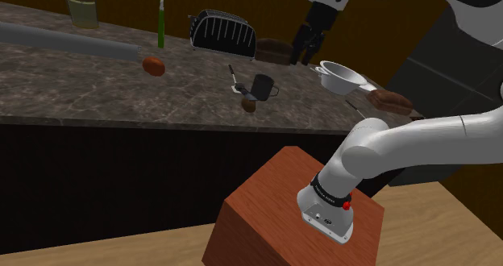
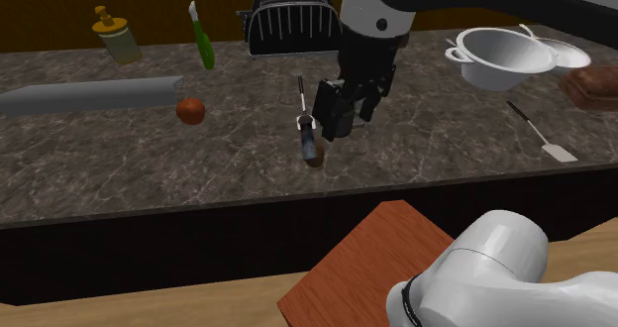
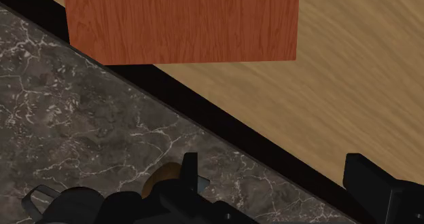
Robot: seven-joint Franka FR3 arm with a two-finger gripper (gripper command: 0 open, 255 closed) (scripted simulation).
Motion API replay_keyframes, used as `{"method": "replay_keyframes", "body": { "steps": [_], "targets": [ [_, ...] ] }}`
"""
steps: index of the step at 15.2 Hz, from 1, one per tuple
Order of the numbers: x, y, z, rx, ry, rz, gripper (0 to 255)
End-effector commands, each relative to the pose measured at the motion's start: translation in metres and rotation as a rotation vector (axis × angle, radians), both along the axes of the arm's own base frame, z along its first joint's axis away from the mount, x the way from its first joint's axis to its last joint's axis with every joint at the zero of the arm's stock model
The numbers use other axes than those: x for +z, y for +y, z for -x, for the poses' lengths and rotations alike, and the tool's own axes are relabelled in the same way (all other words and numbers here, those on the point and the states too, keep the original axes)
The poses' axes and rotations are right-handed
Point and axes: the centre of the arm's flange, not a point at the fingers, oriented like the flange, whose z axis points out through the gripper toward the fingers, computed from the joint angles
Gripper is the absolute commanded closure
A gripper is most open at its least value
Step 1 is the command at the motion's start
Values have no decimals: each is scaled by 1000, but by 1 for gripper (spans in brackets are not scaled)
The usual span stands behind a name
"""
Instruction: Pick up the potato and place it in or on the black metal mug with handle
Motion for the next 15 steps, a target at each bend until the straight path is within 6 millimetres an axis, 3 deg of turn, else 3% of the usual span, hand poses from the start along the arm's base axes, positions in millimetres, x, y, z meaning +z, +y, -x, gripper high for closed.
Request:
{"method": "replay_keyframes", "body": {
  "steps": [1, 8, 15],
  "targets": [
    [0, 0, 0, 0, 0, 0, 0],
    [-81, 24, -33, -91, -54, 155, 0],
    [-162, 32, -72, -181, -108, 310, 0]
  ]
}}
